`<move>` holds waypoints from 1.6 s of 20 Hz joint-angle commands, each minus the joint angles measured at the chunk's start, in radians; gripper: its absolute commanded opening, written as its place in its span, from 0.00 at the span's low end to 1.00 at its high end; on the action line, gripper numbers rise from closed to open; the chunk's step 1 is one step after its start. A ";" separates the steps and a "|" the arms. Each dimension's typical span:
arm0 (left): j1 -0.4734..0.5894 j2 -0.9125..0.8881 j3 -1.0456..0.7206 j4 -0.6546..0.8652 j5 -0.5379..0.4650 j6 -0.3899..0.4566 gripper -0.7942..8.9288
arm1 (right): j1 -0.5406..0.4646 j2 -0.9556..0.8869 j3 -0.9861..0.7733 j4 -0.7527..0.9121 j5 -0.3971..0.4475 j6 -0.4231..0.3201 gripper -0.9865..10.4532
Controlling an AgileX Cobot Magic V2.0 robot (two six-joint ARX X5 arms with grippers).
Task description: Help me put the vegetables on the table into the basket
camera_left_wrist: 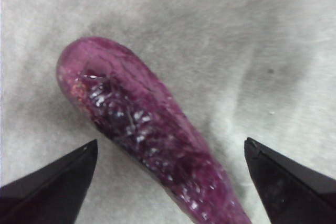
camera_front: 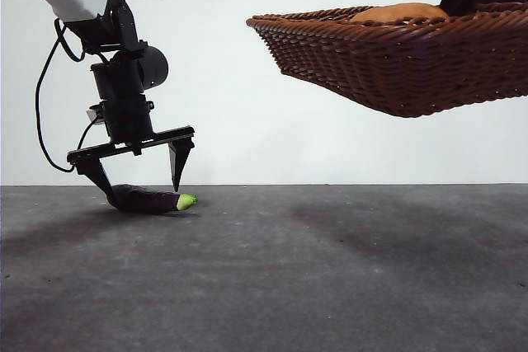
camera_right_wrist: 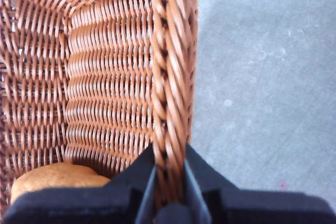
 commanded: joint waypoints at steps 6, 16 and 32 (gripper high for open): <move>0.024 0.034 -0.005 0.025 -0.003 -0.008 0.50 | 0.002 -0.009 -0.002 0.006 -0.058 -0.009 0.08; 0.026 0.047 -0.006 0.059 -0.002 0.103 0.07 | 0.002 -0.009 -0.002 0.007 -0.064 -0.011 0.08; -0.091 -0.666 -0.006 0.010 0.502 0.492 0.07 | 0.134 0.131 -0.007 0.135 0.086 0.214 0.08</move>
